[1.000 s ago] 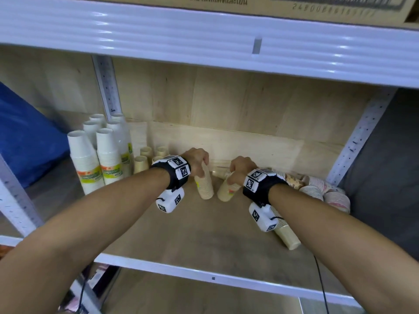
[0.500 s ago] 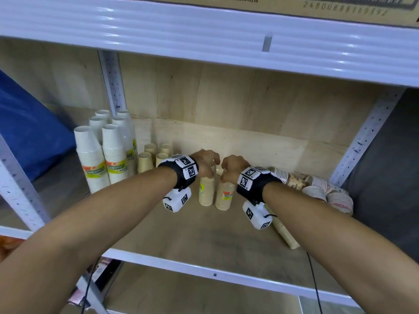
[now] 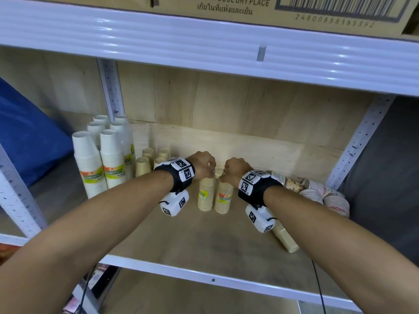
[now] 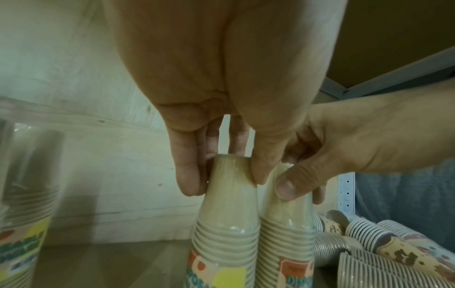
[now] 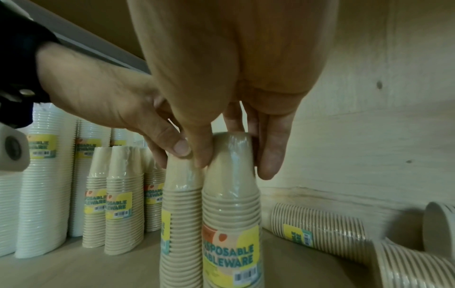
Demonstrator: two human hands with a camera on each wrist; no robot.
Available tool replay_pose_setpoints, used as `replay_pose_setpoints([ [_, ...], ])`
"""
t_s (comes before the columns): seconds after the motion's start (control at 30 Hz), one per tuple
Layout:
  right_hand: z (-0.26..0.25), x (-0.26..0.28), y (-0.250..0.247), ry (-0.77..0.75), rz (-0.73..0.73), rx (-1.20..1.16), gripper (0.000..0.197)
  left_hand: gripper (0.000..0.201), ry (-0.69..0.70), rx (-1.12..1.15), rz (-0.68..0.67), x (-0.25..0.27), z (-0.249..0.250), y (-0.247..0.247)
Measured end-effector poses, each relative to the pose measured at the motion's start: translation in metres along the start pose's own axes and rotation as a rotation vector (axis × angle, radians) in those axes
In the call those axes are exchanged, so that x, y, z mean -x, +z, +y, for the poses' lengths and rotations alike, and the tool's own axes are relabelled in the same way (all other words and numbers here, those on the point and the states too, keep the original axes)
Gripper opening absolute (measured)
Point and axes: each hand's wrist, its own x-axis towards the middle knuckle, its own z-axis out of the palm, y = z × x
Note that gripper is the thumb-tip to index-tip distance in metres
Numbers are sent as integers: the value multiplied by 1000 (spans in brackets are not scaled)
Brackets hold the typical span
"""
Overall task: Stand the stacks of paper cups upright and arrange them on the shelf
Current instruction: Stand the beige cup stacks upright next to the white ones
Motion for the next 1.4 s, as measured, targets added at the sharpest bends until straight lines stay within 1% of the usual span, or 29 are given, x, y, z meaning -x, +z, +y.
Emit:
replay_pose_setpoints([
  [0.1, 3, 3, -1, -33, -8, -18, 43, 50, 4, 55, -38, 2, -1, 3],
  [0.17, 4, 5, -3, -61, -34, -29, 46, 50, 7, 77, -41, 2, -1, 5],
  [0.2, 3, 6, -5, -73, -48, -17, 44, 48, 3, 86, -31, 1, -1, 6],
  [0.23, 3, 6, -5, -88, -53, -6, 36, 46, -3, 92, -16, 1, -1, 6],
  [0.3, 4, 7, -5, -94, -39, 4, 13, 43, -18, 88, 26, 1, 1, 7],
  [0.33, 3, 7, -5, -87, -32, -3, 12, 43, -25, 87, 44, 1, 1, 7],
  [0.4, 3, 8, -5, -83, -29, -22, 16, 43, -33, 87, 61, 1, 2, 9],
  [0.5, 2, 10, -5, -82, -20, -25, 13, 48, -24, 76, 63, 3, 4, 10],
  [0.63, 2, 10, -5, -79, -26, -28, 22, 47, 17, 93, 39, 6, 5, 11],
  [0.73, -1, 9, -5, -59, -33, -22, 11, 43, 10, 73, 56, 5, 7, 10],
  [0.87, -4, 11, -6, -44, -38, -14, 17, 41, -22, 68, 72, 6, 8, 8],
  [0.97, -6, 12, -9, -50, -54, -11, 14, 39, -29, 64, 54, 7, 9, 5],
  [1.1, -12, 15, -15, -61, -72, 15, 30, 34, -44, 54, 17, 12, 7, -2],
  [1.2, -23, 20, -21, -55, -78, -2, 36, 34, -59, 8, -31, 19, 4, -15],
  [1.4, -58, 24, -25, -102, -95, -19, 31, 33, -137, -76, -105, 38, -10, -43],
])
